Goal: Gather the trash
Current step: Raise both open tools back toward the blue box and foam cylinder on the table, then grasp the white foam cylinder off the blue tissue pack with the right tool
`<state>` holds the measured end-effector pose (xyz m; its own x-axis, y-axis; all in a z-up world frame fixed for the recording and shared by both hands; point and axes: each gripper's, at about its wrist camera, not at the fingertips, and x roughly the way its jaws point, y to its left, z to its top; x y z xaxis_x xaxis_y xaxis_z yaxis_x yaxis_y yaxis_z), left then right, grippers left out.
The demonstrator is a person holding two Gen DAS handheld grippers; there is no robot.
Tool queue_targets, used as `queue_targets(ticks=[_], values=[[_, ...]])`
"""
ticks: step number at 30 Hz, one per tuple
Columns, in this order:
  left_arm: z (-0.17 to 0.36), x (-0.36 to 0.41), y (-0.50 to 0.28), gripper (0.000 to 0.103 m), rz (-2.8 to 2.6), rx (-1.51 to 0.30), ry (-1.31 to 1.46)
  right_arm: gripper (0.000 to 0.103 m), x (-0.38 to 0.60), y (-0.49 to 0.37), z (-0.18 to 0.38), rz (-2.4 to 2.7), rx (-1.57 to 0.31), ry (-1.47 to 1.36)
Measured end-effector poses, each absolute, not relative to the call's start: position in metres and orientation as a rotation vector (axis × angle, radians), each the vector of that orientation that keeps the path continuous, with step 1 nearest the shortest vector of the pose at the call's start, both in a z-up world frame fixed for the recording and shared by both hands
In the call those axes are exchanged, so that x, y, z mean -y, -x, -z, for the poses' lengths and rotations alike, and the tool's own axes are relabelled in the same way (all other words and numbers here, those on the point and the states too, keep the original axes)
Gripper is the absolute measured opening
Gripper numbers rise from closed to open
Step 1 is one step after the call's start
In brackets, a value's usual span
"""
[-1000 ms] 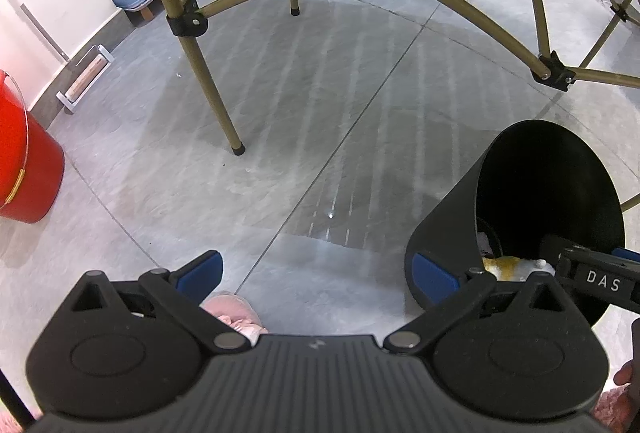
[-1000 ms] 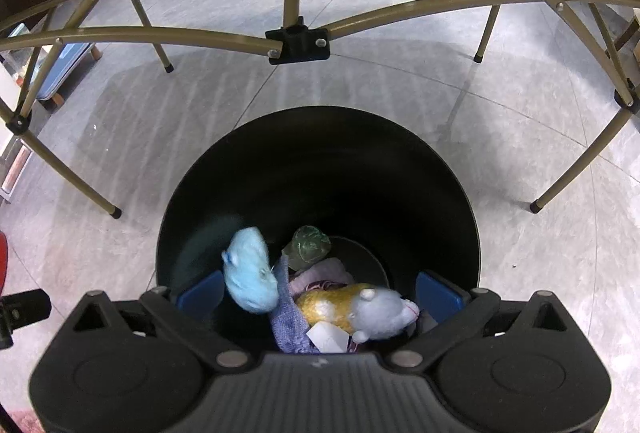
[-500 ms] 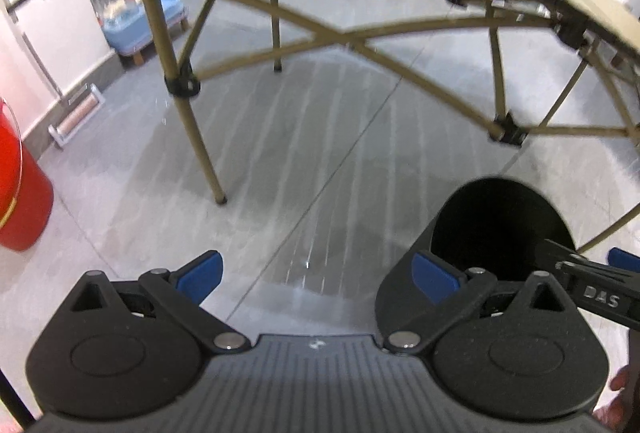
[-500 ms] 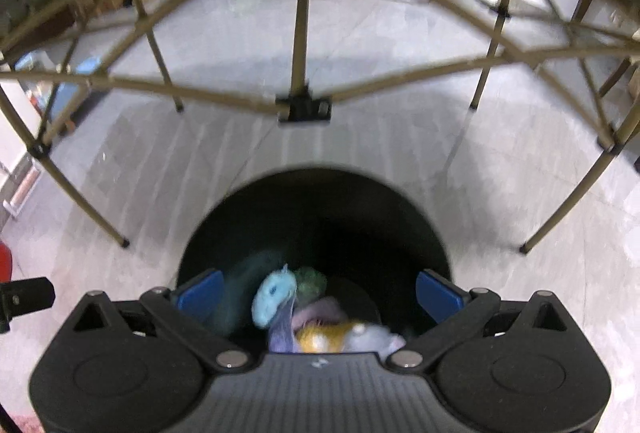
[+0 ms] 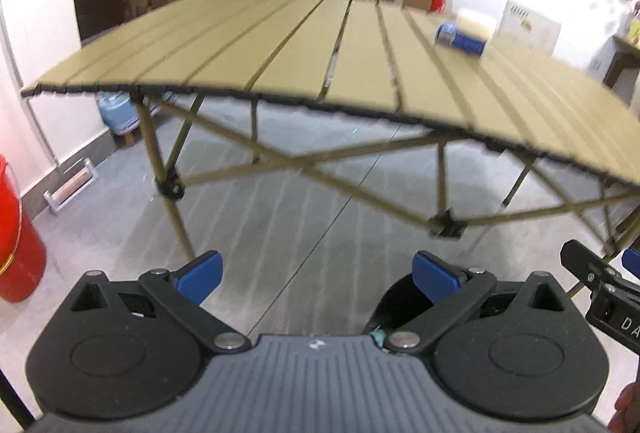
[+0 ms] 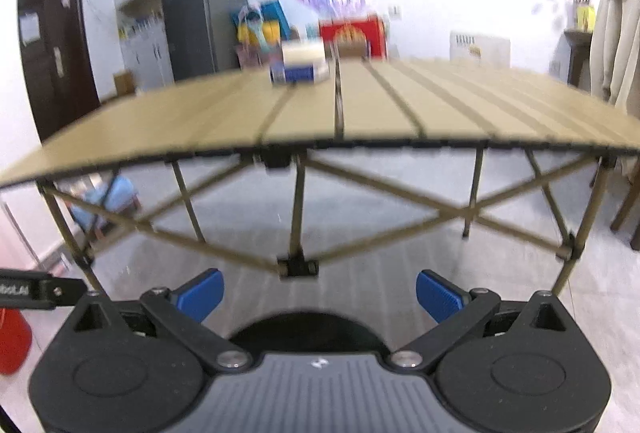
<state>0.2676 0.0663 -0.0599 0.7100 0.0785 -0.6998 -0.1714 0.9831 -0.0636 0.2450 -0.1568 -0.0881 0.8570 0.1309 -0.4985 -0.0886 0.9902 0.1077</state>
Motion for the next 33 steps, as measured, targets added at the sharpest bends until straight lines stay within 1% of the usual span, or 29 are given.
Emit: queue_targets(ticks=[4, 7, 14, 21, 33], values=[[0.039, -0.054, -0.272, 0.103, -0.129, -0.711, 0.087, 0.103, 0.171, -0.244, 0.063, -0.122, -0.420, -0.119], [0.025, -0.049, -0.279, 0.103, -0.121, -0.680, 0.078, 0.103, 0.175, -0.248, 0.049, -0.143, -0.373, -0.120], [0.001, -0.041, -0.303, 0.103, -0.130, -0.620, 0.048, 0.103, 0.178, -0.284, 0.026, -0.173, -0.339, -0.111], [-0.014, -0.036, -0.346, 0.103, -0.133, -0.572, 0.025, 0.103, 0.176, -0.327, 0.001, -0.177, -0.299, -0.079], [-0.016, -0.046, -0.436, 0.103, -0.147, -0.542, 0.008, 0.103, 0.152, -0.427, -0.017, -0.206, -0.302, -0.008]])
